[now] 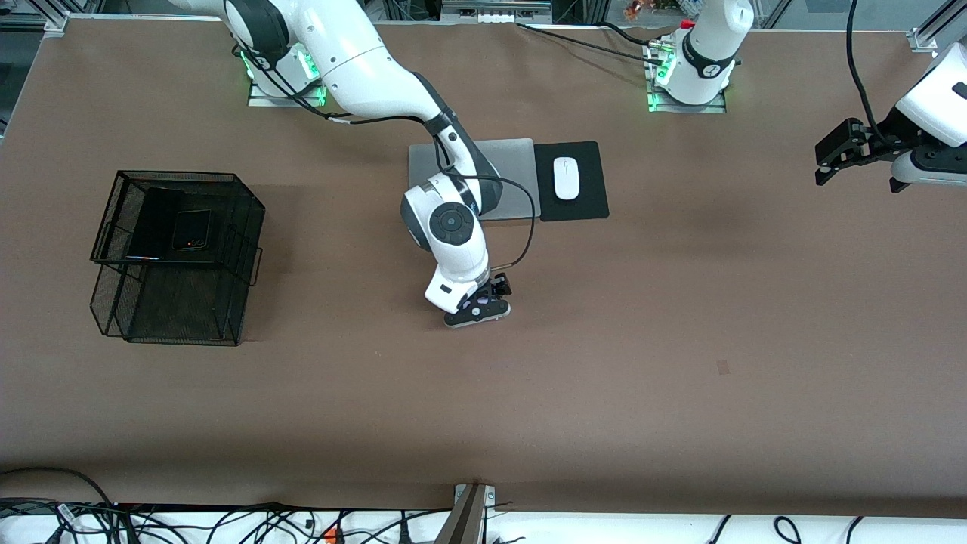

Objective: Place phones with both arms
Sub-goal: 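Carry the white phone with the right gripper to the mesh basket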

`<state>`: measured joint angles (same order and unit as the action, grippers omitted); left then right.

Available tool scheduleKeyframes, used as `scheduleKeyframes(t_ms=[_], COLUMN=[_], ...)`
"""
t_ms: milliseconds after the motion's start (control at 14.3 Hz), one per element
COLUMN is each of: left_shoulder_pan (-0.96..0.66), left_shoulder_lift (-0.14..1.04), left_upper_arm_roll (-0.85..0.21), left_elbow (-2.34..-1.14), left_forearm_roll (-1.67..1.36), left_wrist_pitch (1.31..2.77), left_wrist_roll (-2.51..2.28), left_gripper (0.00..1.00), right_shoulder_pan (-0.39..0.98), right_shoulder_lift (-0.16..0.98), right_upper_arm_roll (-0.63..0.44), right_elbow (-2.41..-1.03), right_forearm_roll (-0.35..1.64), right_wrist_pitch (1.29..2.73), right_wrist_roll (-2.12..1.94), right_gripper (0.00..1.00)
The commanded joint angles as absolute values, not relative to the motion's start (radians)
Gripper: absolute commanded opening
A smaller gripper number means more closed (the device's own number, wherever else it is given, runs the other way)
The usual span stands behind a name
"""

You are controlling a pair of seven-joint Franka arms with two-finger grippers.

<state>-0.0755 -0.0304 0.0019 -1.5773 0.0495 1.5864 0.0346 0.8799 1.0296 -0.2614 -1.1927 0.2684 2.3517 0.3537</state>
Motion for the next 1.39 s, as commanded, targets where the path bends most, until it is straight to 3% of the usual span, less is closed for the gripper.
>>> scheduleKeyframes(t_ms=[0, 627, 697, 767, 906, 976, 1115, 1324], left_shoulder_pan=[-0.064, -0.066, -0.066, -0.064, -0.064, -0.066, -0.066, -0.066], left_shoulder_lift=[-0.012, -0.011, -0.011, -0.009, -0.006, -0.006, -0.005, -0.003], left_upper_arm_roll=[-0.002, -0.006, -0.006, -0.006, -0.006, -0.006, -0.008, -0.006], left_elbow=[-1.548, -1.548, -1.548, -1.548, -1.548, -1.548, -1.548, -1.548], left_forearm_roll=[0.021, 0.029, 0.031, 0.032, 0.032, 0.032, 0.034, 0.035], left_wrist_pitch=[1.580, 1.574, 1.574, 1.575, 1.574, 1.574, 1.574, 1.575], left_wrist_roll=[0.043, 0.041, 0.041, 0.041, 0.041, 0.041, 0.041, 0.041], left_gripper=[1.00, 1.00, 1.00, 1.00, 1.00, 1.00, 1.00, 1.00], right_shoulder_pan=[0.879, 0.881, 0.881, 0.879, 0.877, 0.876, 0.867, 0.819], right_shoulder_lift=[1.040, 1.061, 1.062, 1.060, 1.054, 1.051, 1.019, 0.909], right_upper_arm_roll=[-0.258, -0.258, -0.258, -0.258, -0.258, -0.259, -0.267, -0.340], right_elbow=[-1.181, -1.183, -1.184, -1.183, -1.183, -1.181, -1.180, -1.180], right_forearm_roll=[0.262, 0.261, 0.261, 0.261, 0.262, 0.261, 0.255, 0.259], right_wrist_pitch=[2.365, 2.367, 2.375, 2.385, 2.381, 2.376, 2.344, 2.179], right_wrist_roll=[0.374, 0.379, 0.380, 0.373, 0.368, 0.368, 0.364, 0.350], right_gripper=[1.00, 0.99, 0.83, 0.52, 0.10, 0.00, 0.00, 0.00])
